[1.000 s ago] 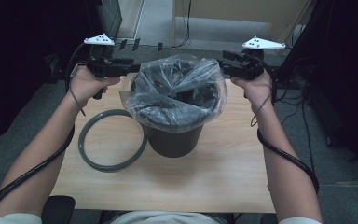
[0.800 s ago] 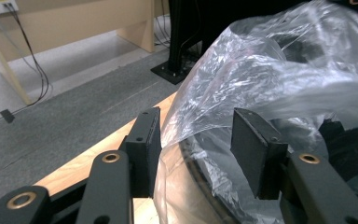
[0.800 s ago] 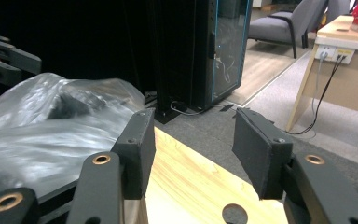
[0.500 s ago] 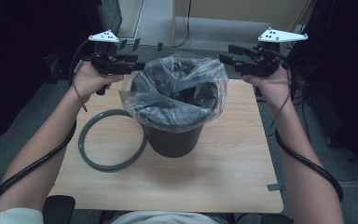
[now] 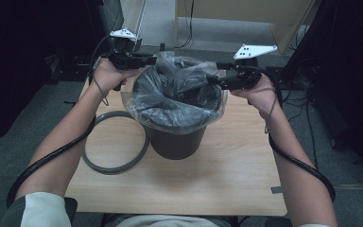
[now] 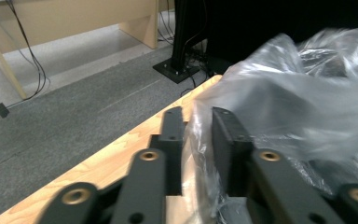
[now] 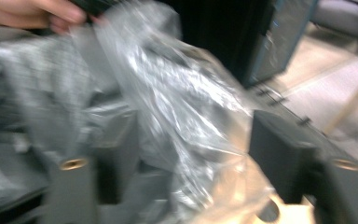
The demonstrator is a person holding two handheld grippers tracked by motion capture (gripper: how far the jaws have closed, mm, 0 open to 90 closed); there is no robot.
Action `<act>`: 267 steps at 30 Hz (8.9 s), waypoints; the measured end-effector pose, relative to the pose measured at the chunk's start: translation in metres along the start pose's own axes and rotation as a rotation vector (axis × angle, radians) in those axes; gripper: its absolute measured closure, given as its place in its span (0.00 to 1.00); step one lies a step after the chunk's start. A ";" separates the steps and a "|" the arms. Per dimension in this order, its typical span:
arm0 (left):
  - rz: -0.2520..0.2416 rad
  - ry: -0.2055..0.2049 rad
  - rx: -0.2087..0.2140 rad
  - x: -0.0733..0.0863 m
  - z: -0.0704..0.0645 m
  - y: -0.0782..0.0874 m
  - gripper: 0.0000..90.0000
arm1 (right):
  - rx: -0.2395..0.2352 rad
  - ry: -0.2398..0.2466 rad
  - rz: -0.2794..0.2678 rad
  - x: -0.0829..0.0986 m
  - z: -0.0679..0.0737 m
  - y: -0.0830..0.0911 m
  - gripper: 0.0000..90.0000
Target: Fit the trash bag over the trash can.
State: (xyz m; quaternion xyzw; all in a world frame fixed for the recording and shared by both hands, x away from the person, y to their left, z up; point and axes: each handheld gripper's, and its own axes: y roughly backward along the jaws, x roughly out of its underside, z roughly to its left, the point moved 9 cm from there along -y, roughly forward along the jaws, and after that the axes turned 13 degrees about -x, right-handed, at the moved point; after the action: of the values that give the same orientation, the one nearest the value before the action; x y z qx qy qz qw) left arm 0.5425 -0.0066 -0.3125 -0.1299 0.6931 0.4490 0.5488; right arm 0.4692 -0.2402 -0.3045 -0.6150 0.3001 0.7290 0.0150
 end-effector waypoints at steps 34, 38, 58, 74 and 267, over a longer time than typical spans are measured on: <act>-0.024 0.052 -0.026 0.000 0.029 -0.003 0.67 | 0.097 -0.146 -0.124 0.004 -0.036 0.006 0.60; -0.024 0.026 0.014 -0.004 0.019 0.010 0.61 | 0.051 -0.127 -0.138 -0.009 -0.022 0.010 0.57; -0.005 -0.087 0.123 0.016 -0.025 0.051 0.51 | -0.090 -0.178 0.099 -0.026 0.027 -0.059 0.85; 0.011 -0.018 0.147 0.040 -0.036 0.071 0.41 | -0.082 -0.159 0.303 -0.005 0.039 -0.073 0.50; 0.119 0.071 -0.023 0.025 0.016 -0.032 1.00 | 0.108 -0.285 0.084 0.040 -0.051 -0.036 0.98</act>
State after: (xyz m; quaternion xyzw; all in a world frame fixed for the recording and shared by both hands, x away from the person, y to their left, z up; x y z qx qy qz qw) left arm 0.5649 -0.0047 -0.3492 -0.1105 0.7134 0.4837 0.4948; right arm 0.5183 -0.2477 -0.3585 -0.4904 0.3593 0.7917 0.0601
